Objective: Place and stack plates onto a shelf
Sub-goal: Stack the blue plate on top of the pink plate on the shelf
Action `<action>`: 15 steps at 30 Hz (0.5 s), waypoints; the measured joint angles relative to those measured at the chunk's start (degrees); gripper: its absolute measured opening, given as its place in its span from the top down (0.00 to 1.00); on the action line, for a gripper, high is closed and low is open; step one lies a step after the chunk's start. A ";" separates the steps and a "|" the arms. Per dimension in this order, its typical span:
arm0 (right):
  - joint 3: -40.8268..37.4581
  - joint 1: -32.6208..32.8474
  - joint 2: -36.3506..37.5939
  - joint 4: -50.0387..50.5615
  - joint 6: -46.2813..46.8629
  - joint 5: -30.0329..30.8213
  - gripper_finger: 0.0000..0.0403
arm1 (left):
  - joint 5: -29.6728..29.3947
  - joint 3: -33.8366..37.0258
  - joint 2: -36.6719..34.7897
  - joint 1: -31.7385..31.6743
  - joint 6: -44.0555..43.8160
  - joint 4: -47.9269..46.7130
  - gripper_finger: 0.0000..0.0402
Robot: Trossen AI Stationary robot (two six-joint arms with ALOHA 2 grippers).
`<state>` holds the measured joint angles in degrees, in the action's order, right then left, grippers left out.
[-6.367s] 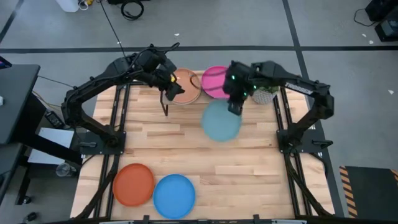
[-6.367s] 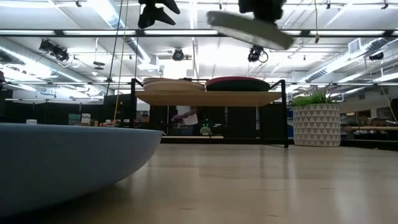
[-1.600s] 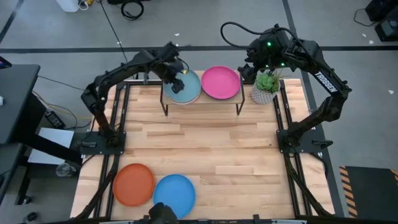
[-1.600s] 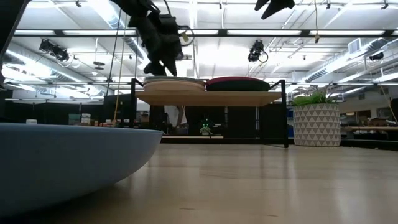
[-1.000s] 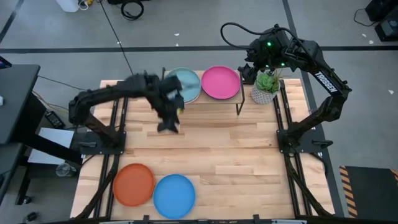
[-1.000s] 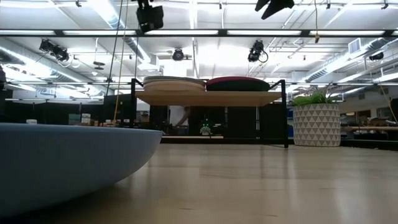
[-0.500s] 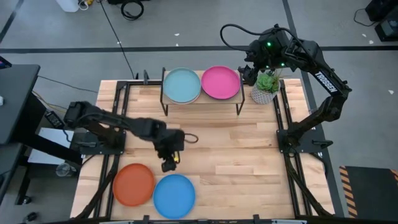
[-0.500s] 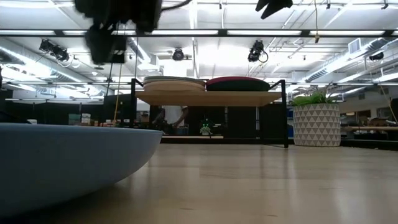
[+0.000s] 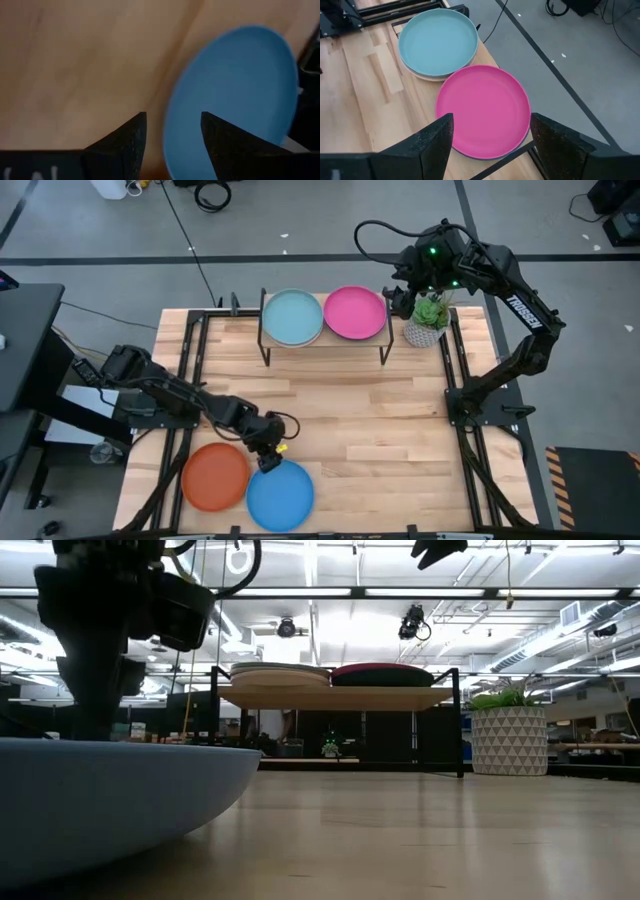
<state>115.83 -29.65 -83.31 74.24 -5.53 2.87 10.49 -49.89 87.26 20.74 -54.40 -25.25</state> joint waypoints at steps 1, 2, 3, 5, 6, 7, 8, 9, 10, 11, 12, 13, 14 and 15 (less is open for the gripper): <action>0.00 0.00 0.00 0.00 -0.31 0.00 0.33 | -0.81 0.15 0.00 0.33 -0.05 0.23 0.52; 0.00 0.00 0.00 0.00 -0.57 0.00 0.33 | -1.51 0.38 0.03 0.64 -0.03 1.02 0.52; 0.00 0.00 0.00 0.01 -0.69 -0.02 0.33 | -1.96 0.64 0.04 0.97 0.00 2.30 0.52; 0.00 0.00 0.00 0.02 -0.71 -0.32 0.33 | -2.52 1.38 0.07 1.72 0.00 5.08 0.52; 0.00 0.00 0.00 0.02 -0.71 -0.78 0.33 | -2.53 1.87 0.07 2.13 -0.01 6.64 0.52; 0.00 0.00 0.00 0.02 -0.71 -1.12 0.33 | -2.76 2.39 0.09 2.66 -0.01 7.81 0.52; 0.00 0.00 0.00 0.02 -0.71 -1.41 0.33 | -3.27 2.78 0.09 3.14 -0.03 8.36 0.52; 0.00 0.01 0.00 0.02 -0.71 -1.46 0.33 | -4.27 3.08 0.13 3.62 -0.11 8.15 0.52; 0.00 0.00 0.00 0.01 -0.71 -1.46 0.33 | -5.10 3.28 0.33 4.01 -0.52 7.39 0.52; 0.00 0.00 0.00 0.02 -0.71 -1.48 0.33 | -5.61 3.49 0.52 4.26 -0.83 6.74 0.52; 0.00 0.00 0.00 0.02 -0.71 -1.46 0.33 | -5.94 3.53 0.63 4.35 -0.94 5.83 0.52; 0.00 0.00 0.00 0.02 -0.71 -1.46 0.33 | -6.16 3.56 0.73 4.35 -0.85 5.52 0.52; 0.00 0.00 0.00 0.02 -0.73 -1.48 0.33 | -6.28 3.53 1.06 4.33 -0.56 6.24 0.52; 0.00 0.00 0.00 0.00 -0.80 -1.46 0.33 | -6.33 3.50 1.32 4.36 -0.20 6.65 0.52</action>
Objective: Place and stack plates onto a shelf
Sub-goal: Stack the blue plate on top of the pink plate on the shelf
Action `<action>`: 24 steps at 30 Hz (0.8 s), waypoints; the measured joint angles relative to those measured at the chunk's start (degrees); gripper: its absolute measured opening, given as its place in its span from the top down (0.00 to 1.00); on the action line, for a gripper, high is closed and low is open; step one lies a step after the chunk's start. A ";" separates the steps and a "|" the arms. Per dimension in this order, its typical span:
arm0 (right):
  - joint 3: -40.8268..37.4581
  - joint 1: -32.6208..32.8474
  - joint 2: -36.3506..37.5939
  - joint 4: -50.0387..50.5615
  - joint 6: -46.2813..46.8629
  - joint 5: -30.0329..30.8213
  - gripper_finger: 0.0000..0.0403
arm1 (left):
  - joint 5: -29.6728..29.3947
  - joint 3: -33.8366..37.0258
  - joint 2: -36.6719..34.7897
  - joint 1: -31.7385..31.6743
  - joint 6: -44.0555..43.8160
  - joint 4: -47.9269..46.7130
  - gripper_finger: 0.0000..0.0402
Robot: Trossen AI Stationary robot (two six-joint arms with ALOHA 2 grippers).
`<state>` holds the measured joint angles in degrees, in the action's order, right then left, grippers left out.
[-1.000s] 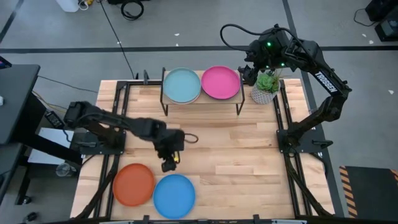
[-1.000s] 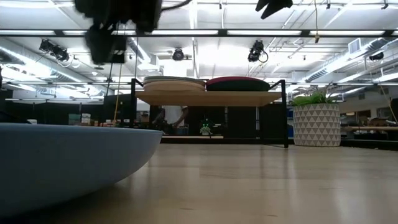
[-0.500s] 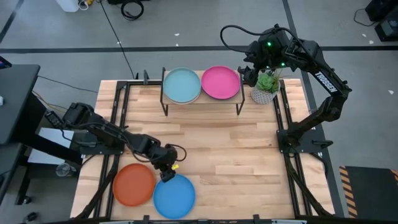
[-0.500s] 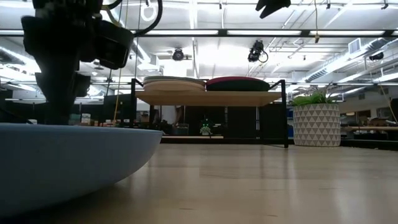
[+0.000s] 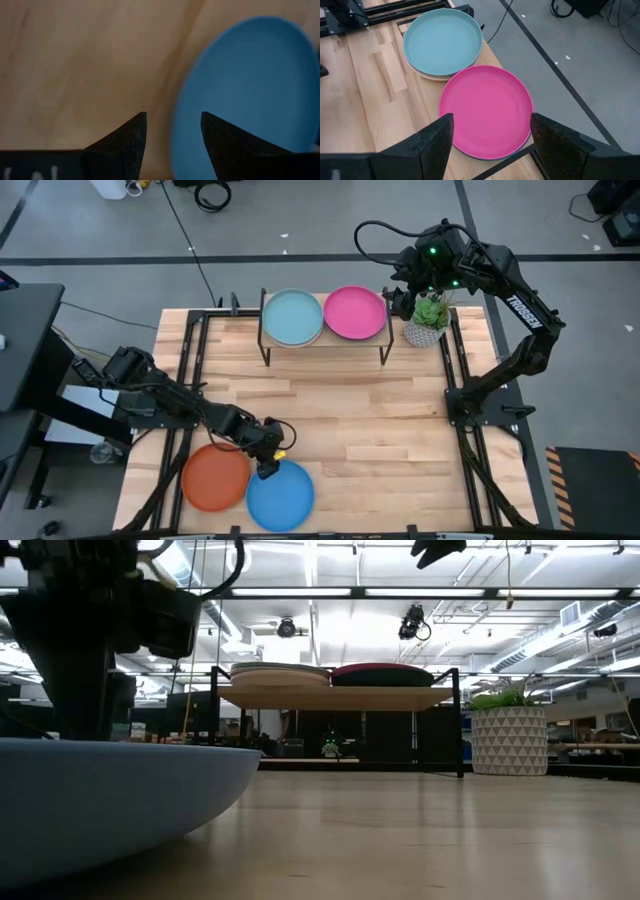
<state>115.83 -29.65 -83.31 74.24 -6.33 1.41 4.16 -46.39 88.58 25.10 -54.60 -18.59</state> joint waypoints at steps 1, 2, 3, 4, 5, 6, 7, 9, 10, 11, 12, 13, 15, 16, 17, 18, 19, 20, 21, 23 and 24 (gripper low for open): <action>0.00 0.00 0.00 0.04 -0.15 -0.02 0.33 | -0.19 0.00 0.04 0.25 0.82 -0.48 0.52; 0.00 0.01 0.00 0.04 -0.25 -0.02 0.33 | -0.26 0.02 0.32 0.35 1.59 -0.34 0.52; 0.00 0.00 0.00 0.03 -0.30 -0.02 0.33 | -0.18 -0.02 0.99 0.50 2.52 0.68 0.52; 0.00 0.00 0.00 0.04 -0.32 -0.02 0.33 | -0.14 -0.07 1.59 0.71 2.88 0.91 0.52; 0.00 0.00 0.00 0.06 -0.35 -0.02 0.33 | -0.07 0.00 1.98 1.07 3.23 0.39 0.52; 0.00 0.00 0.00 0.05 -0.35 -0.02 0.33 | 0.40 0.02 2.57 1.35 3.73 0.87 0.52; 0.00 0.00 0.00 0.07 -0.35 -0.02 0.33 | 0.79 -0.03 3.36 1.54 3.79 1.84 0.52; 0.00 0.00 0.00 0.15 -0.35 -0.02 0.33 | 1.32 -0.04 4.17 1.56 3.80 0.94 0.55; 0.00 0.00 0.00 0.15 -0.35 -0.02 0.33 | 1.51 0.02 4.31 1.54 3.69 0.85 0.57; 0.00 0.00 0.00 0.17 -0.35 -0.02 0.33 | 1.55 -0.01 4.49 1.44 3.38 1.07 0.60; 0.00 0.00 0.00 0.26 -0.46 -0.02 0.33 | 1.52 -0.07 4.59 1.27 3.24 0.88 0.64; 0.00 0.00 0.00 0.26 -0.52 -0.02 0.33 | 1.62 -0.04 4.59 1.06 3.24 0.37 0.69; 0.00 -0.10 0.00 0.21 -0.72 -0.02 0.33 | 2.66 -0.04 4.59 0.32 3.13 0.54 0.81; 0.00 -0.09 0.00 0.15 -0.90 -0.02 0.33 | 3.25 -0.04 4.59 -0.17 2.79 0.61 0.88; 0.00 -0.11 0.00 0.07 -0.96 -0.02 0.33 | 4.19 -0.04 4.57 -0.98 2.55 0.78 0.93; 0.00 -0.13 0.00 0.02 -0.96 -0.02 0.33 | 4.74 -0.04 4.37 -1.81 2.27 1.04 0.96; 0.00 -0.17 0.00 0.00 -0.98 -0.02 0.33 | 4.54 -0.04 3.90 -2.61 1.72 1.08 0.96; 0.00 -0.19 0.00 -0.02 -0.97 -0.02 0.33 | 4.51 -0.04 3.22 -3.65 1.45 1.00 0.96; 0.00 -0.21 0.00 -0.04 -0.98 -0.02 0.33 | 4.51 -0.13 2.44 -4.77 1.28 0.97 0.96; 0.00 -0.22 0.00 -0.04 -1.29 -0.15 0.33 | 4.65 -0.28 0.52 -7.33 1.57 1.21 0.96; 0.00 -0.22 0.00 -0.04 -1.31 -0.68 0.33 | 5.06 -0.29 -0.78 -8.85 1.70 1.00 0.96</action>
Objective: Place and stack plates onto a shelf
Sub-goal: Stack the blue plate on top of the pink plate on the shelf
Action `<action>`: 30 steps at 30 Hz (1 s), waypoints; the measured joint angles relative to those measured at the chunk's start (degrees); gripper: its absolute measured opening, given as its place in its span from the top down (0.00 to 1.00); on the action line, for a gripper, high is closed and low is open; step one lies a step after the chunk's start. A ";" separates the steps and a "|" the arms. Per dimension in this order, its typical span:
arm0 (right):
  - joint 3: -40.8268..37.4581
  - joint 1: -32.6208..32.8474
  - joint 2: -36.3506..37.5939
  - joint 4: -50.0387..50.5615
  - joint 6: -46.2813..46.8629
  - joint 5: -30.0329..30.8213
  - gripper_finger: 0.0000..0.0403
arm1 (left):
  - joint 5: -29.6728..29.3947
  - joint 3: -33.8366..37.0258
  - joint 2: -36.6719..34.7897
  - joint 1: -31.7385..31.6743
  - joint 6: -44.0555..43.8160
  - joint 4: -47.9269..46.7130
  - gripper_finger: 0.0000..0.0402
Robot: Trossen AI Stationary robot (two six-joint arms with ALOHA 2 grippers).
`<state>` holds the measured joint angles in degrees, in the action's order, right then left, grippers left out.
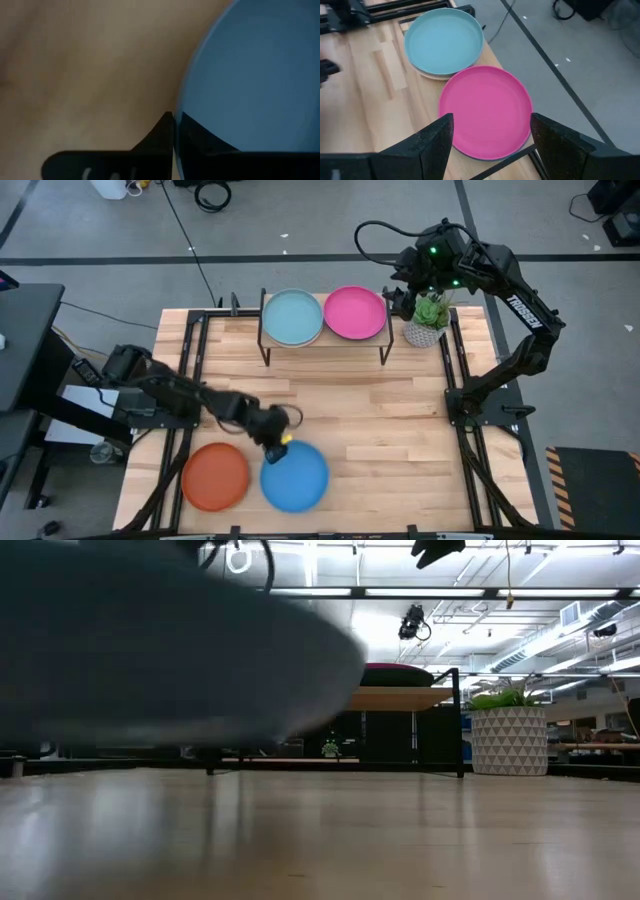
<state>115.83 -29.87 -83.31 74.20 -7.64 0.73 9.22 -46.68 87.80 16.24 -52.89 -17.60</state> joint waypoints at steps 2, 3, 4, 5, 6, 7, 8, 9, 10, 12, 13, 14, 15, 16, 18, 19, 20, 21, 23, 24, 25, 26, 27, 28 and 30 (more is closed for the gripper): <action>-0.07 0.00 0.00 0.02 0.24 -1.95 0.33 | 1.15 -0.54 -2.62 -3.44 0.23 -0.62 0.96; -0.47 0.00 0.04 -0.07 0.50 -2.87 0.33 | 1.32 -1.10 -4.08 -5.44 0.75 -1.70 0.96; -0.96 0.02 0.07 -0.03 1.05 -3.76 0.33 | 1.40 -2.06 -5.47 -7.41 1.37 -3.47 0.96; -1.64 0.00 0.07 -0.05 1.83 -4.81 0.33 | 1.18 -3.46 -6.66 -9.46 2.51 -5.31 0.96; -2.41 0.02 0.04 -0.07 2.75 -6.03 0.33 | 0.63 -5.26 -7.66 -11.54 3.94 -7.17 0.96; -3.29 0.00 0.04 -0.29 3.49 -7.36 0.33 | -0.33 -7.29 -8.52 -13.59 5.58 -9.53 0.96; -4.35 0.00 0.04 -1.00 4.43 -8.79 0.33 | -1.38 -9.73 -9.08 -15.65 7.53 -12.25 0.96; -5.28 0.01 0.04 -1.96 5.48 -10.16 0.33 | -2.52 -12.26 -9.21 -17.64 9.77 -14.43 0.96; -6.12 0.15 -0.01 -2.67 6.45 -11.31 0.33 | -3.53 -14.99 -9.15 -19.73 11.86 -16.50 0.96; -8.23 0.91 0.02 -4.92 8.25 -12.54 0.33 | -4.85 -20.24 -8.58 -23.45 15.88 -20.30 0.96; -9.25 1.38 0.04 -6.43 9.10 -12.67 0.33 | -5.57 -22.80 -8.09 -25.17 17.52 -21.21 0.96; -9.98 1.82 -0.04 -7.32 9.61 -12.72 0.33 | -6.38 -24.80 -7.85 -26.84 18.92 -21.86 0.97; -10.76 2.30 -0.09 -8.28 10.33 -12.84 0.33 | -7.34 -26.46 -7.82 -28.30 20.12 -22.74 0.97; -11.54 2.74 -0.05 -9.88 11.02 -12.87 0.33 | -8.37 -27.87 -7.57 -29.54 20.81 -22.97 0.97; -12.96 3.52 0.00 -13.20 13.11 -12.87 0.33 | -10.39 -30.52 -7.09 -32.19 22.07 -22.73 0.97; -13.52 3.86 -0.02 -14.09 14.43 -12.87 0.33 | -11.23 -31.38 -7.07 -33.33 23.10 -23.82 0.97; -13.89 4.01 -0.02 -15.10 15.56 -12.87 0.33 | -12.36 -32.11 -7.11 -34.12 23.68 -24.40 0.97; -14.16 4.03 -0.02 -16.64 16.60 -12.87 0.33 | -13.75 -32.68 -7.15 -34.91 23.92 -23.81 0.97; -14.45 4.22 0.00 -19.18 18.79 -12.87 0.33 | -15.48 -33.45 -7.16 -36.34 24.06 -23.11 0.97; -14.58 4.26 0.00 -19.95 19.55 -12.75 0.33 | -15.57 -33.69 -7.16 -36.97 24.27 -23.06 0.97; -14.68 4.26 0.00 -20.59 19.90 -12.18 0.33 | -15.65 -33.89 -7.14 -37.47 24.31 -22.05 0.97; -14.78 4.43 0.00 -21.18 20.09 -11.53 0.33 | -15.66 -34.09 -7.12 -37.82 24.30 -20.25 0.97; -14.93 4.61 0.00 -22.16 20.15 -10.92 0.33 | -15.61 -34.30 -7.11 -38.09 24.30 -18.45 0.97; -15.05 4.67 0.00 -23.06 20.17 -10.65 0.33 | -15.61 -34.42 -7.18 -38.30 24.29 -16.74 0.97; -15.12 4.72 0.00 -23.34 20.54 -9.79 0.33 | -15.56 -34.42 -7.20 -38.71 24.27 -13.68 0.97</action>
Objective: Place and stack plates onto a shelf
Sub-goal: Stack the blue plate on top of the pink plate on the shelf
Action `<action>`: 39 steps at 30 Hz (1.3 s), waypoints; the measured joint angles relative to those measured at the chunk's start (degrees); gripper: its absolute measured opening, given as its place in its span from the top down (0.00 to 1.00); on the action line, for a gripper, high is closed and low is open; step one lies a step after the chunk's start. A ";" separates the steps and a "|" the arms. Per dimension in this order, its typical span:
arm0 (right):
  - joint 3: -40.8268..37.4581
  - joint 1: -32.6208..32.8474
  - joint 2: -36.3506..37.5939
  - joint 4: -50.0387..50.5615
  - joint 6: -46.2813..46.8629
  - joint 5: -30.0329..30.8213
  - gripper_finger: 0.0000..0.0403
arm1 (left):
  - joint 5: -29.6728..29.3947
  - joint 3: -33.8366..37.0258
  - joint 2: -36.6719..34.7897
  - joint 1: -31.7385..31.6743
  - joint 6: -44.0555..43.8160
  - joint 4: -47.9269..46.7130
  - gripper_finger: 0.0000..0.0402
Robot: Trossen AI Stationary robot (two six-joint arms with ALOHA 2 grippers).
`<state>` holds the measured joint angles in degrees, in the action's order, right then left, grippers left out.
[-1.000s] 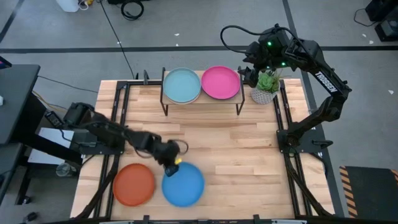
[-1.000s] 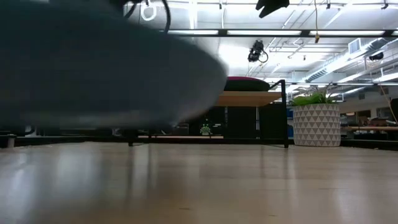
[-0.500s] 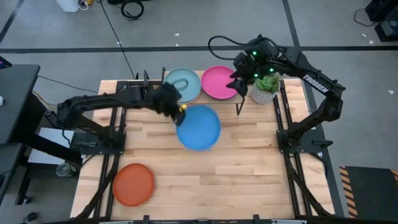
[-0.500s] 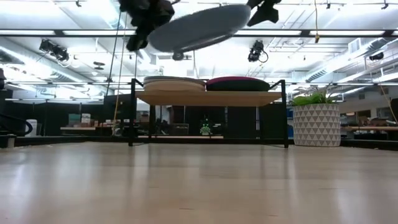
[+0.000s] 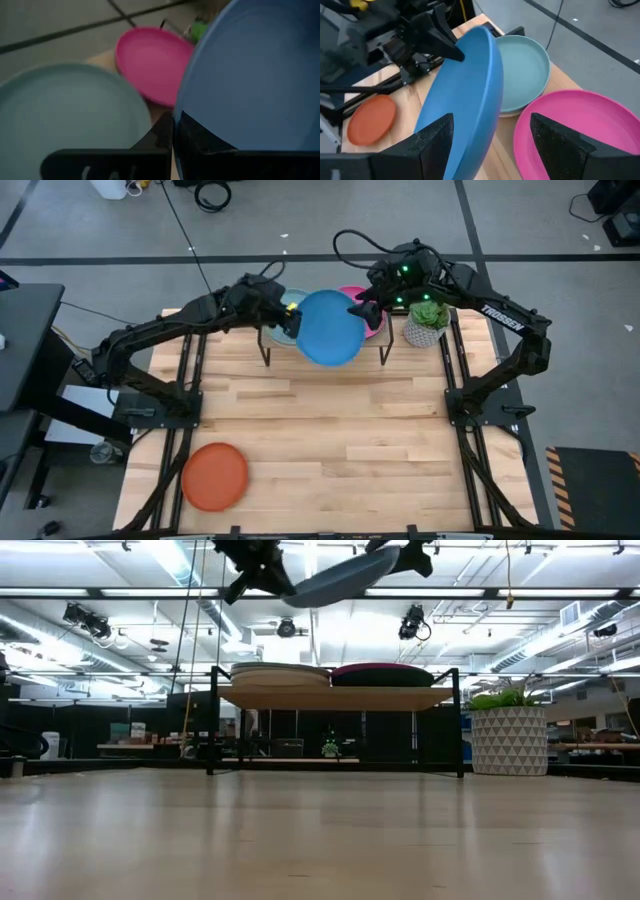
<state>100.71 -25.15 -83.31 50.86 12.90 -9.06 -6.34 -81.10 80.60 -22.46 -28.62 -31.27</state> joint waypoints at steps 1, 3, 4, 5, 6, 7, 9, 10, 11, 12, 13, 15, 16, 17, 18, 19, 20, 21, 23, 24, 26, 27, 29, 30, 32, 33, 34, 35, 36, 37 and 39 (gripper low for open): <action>0.00 0.00 0.00 -0.29 0.43 0.34 0.33 | -0.01 0.00 0.03 -0.20 0.00 1.39 0.97; 0.00 0.00 0.00 -1.36 0.98 1.13 0.33 | -0.03 0.00 0.04 -0.60 -0.04 4.37 0.97; 0.00 -0.03 0.00 -2.06 1.13 1.34 0.33 | -0.17 0.00 0.04 -0.81 -0.09 5.66 0.97; 0.00 -0.04 0.00 -2.74 1.38 1.35 0.33 | -0.46 0.00 0.04 -1.03 -0.38 6.91 0.97; 0.00 -0.04 0.00 -3.25 1.91 1.35 0.33 | -0.66 0.00 0.04 -1.27 -0.61 8.06 0.97; 0.00 -0.02 0.00 -3.78 2.40 1.35 0.34 | -0.97 0.00 0.04 -1.42 -0.81 9.05 0.97; 0.00 -0.02 0.00 -4.78 2.93 1.35 0.35 | -1.88 0.00 0.04 -1.69 -1.15 10.97 0.97; 0.00 -0.02 0.00 -5.13 3.38 1.37 0.37 | -2.34 0.00 0.04 -1.87 -1.47 11.56 0.97; 0.00 -0.02 0.00 -5.38 3.78 1.38 0.39 | -3.01 0.00 0.04 -1.87 -2.31 12.03 0.97; 0.00 -0.02 0.00 -5.57 4.10 1.50 0.41 | -3.87 0.00 0.04 -1.87 -2.74 12.52 0.97; 0.00 -0.02 0.00 -5.85 4.44 1.74 0.44 | -4.47 0.00 0.04 -1.87 -3.20 13.06 0.97; 0.00 -0.04 0.00 -6.31 5.08 2.22 0.50 | -5.68 0.00 0.04 -1.87 -4.00 14.06 0.97; 0.00 -0.04 0.00 -6.50 5.14 2.30 0.53 | -5.94 0.00 0.04 -1.87 -4.36 14.45 0.97; 0.00 -0.03 0.00 -6.73 5.14 2.46 0.56 | -6.07 0.00 0.04 -1.87 -4.61 14.62 0.97; 0.00 0.00 0.00 -6.79 5.16 2.84 0.59 | -6.10 0.00 0.04 -1.87 -4.74 14.69 0.97; 0.00 0.03 0.00 -6.70 5.24 3.45 0.62 | -6.10 0.00 0.04 -1.87 -4.73 14.80 0.97; 0.00 0.06 0.00 -6.71 5.30 3.95 0.66 | -6.12 0.00 0.04 -1.87 -4.75 14.88 0.97; 0.00 0.02 -0.02 -6.84 5.14 4.39 0.69 | -6.08 0.01 0.04 -1.85 -4.80 14.84 0.96; 0.00 0.04 -0.02 -6.85 5.18 5.81 0.75 | -5.78 0.02 0.04 -1.83 -4.51 14.96 0.93; 0.00 0.04 -0.02 -6.83 5.10 6.13 0.79 | -5.42 0.02 0.02 -1.77 -4.01 15.08 0.90; 0.00 -0.21 -0.02 -6.80 4.84 6.03 0.84 | -3.85 0.02 0.02 -1.77 -3.20 15.31 0.85; 0.00 -0.40 -0.02 -6.76 4.91 5.70 0.86 | -2.97 0.02 0.02 -2.00 -2.65 15.12 0.82; 0.00 -0.82 -0.02 -6.98 4.91 4.90 0.88 | -1.60 0.03 -0.54 -2.95 -1.91 14.20 0.74; 0.00 -1.08 -0.04 -7.25 4.96 4.23 0.88 | -1.03 0.04 -1.11 -3.70 -1.08 13.35 0.71; 0.00 -1.70 -0.07 -7.86 5.19 2.87 0.87 | 0.97 0.04 -2.67 -5.62 0.17 12.03 0.63; 0.00 -2.00 -0.07 -7.87 5.26 2.21 0.86 | 2.93 0.04 -3.64 -6.89 0.67 11.07 0.59; 0.00 -2.30 -0.09 -7.72 5.42 1.83 0.85 | 4.83 0.06 -4.64 -8.06 1.33 10.69 0.55; 0.00 -2.72 -0.07 -7.13 5.58 1.71 0.84 | 6.29 0.11 -5.81 -9.20 2.16 10.63 0.52; 0.00 -3.08 -0.03 -6.28 5.52 1.33 0.84 | 6.91 0.11 -7.22 -10.39 2.79 10.73 0.49; 0.00 -3.46 -0.02 -6.20 5.55 1.27 0.83 | 7.31 0.11 -8.74 -11.38 3.83 10.81 0.47; 0.00 -4.51 -0.04 -5.57 5.55 1.28 0.84 | 7.18 0.09 -11.83 -12.76 6.75 10.94 0.44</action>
<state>100.71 -29.66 -83.35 45.28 18.46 -7.78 0.84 -81.01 68.77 -35.23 -21.88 -20.33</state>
